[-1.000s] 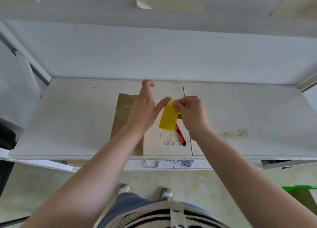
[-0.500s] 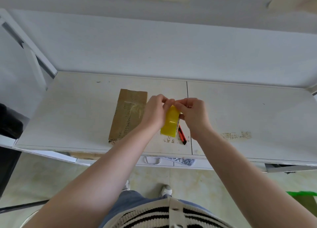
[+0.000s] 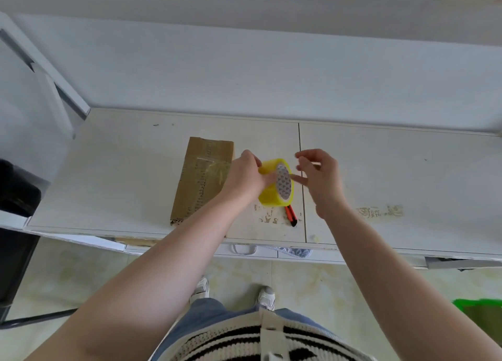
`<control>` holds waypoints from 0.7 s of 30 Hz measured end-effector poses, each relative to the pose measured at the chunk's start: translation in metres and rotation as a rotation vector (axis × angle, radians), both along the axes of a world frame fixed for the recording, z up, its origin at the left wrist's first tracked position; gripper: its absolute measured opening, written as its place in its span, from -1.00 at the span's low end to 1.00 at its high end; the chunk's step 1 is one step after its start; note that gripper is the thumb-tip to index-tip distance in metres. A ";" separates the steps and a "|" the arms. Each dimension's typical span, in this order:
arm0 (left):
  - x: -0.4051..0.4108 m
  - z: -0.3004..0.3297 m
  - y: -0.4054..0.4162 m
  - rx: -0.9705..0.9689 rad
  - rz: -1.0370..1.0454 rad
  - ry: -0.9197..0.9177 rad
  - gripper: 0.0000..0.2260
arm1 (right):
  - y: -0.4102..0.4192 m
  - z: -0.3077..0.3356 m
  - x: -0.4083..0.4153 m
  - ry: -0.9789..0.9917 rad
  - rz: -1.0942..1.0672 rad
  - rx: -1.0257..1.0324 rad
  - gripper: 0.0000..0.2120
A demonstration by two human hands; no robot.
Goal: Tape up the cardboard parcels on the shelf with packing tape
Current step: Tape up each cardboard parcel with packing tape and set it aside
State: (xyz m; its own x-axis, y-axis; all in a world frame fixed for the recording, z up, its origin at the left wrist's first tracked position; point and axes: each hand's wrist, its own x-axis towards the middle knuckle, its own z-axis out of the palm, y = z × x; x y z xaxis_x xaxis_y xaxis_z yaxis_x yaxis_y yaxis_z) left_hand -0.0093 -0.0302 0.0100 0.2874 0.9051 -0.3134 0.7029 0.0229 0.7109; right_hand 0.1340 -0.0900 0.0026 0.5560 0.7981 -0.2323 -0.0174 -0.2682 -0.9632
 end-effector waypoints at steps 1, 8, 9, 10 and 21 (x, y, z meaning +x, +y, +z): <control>-0.002 -0.001 0.002 0.010 0.051 -0.051 -0.57 | 0.000 -0.010 0.010 -0.107 -0.048 -0.034 -0.87; 0.001 -0.010 0.012 -0.088 0.270 -0.297 -0.66 | -0.011 -0.100 0.016 -0.592 0.352 -0.627 -0.71; 0.004 -0.012 0.009 -0.132 0.271 -0.304 -0.70 | -0.011 -0.107 0.011 -0.612 0.357 -0.662 -0.69; 0.007 -0.015 0.006 -0.160 0.270 -0.305 -0.72 | -0.010 -0.114 0.008 -0.646 0.363 -0.682 -0.70; 0.048 -0.056 -0.014 -0.257 0.379 -0.320 -0.67 | -0.040 -0.110 0.074 -0.526 0.118 -0.623 -0.87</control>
State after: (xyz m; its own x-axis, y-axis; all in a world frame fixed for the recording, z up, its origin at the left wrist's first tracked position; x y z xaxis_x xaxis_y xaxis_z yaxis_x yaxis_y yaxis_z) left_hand 0.0385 -0.0443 -0.0457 0.0738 0.8696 -0.4882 0.3619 0.4328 0.8256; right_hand 0.2081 -0.1302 -0.1079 0.6358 0.6692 -0.3846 0.4564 -0.7278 -0.5119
